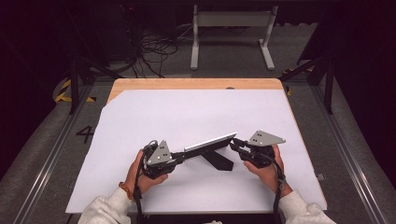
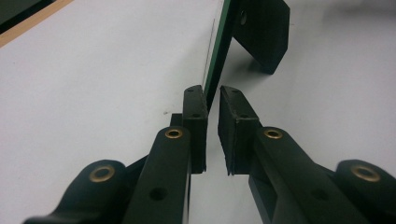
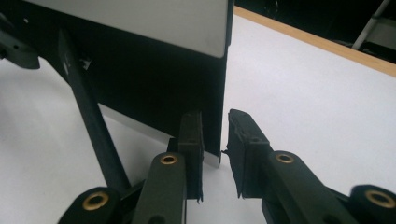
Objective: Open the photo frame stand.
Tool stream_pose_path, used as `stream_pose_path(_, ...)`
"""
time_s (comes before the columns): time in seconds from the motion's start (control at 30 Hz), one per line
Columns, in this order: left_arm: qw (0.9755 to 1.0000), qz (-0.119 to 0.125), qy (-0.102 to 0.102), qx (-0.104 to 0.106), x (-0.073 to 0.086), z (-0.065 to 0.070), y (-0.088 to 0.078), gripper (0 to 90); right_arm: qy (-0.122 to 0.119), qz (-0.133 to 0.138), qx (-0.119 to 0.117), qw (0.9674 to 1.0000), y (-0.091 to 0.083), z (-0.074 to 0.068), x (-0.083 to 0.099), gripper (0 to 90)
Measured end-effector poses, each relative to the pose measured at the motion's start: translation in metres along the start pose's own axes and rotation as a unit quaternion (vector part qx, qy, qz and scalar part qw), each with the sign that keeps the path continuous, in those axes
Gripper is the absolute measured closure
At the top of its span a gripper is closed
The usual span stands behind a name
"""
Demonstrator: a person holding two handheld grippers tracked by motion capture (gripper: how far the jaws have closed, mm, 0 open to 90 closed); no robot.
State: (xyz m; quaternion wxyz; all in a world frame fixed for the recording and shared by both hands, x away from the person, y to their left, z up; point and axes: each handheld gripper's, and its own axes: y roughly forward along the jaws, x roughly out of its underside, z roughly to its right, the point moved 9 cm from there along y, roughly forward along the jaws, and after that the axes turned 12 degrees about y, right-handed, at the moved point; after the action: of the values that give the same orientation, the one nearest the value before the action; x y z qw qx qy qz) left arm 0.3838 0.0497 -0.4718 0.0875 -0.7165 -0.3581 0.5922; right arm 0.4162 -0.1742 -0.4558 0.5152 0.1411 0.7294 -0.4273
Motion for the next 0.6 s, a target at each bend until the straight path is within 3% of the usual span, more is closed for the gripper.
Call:
stream_pose_path(0.2,1.0,0.003,0.003,0.001,0.001,-0.001,0.001,81.7,-0.003,-0.017,-0.008,0.9998,-0.01,-0.001,0.011,76.2)
stream_pose_path(0.6,1.0,-0.003,0.004,-0.001,0.004,0.001,0.002,81.4,-0.016,-0.049,-0.064,0.9966,-0.013,-0.022,0.02,67.7)
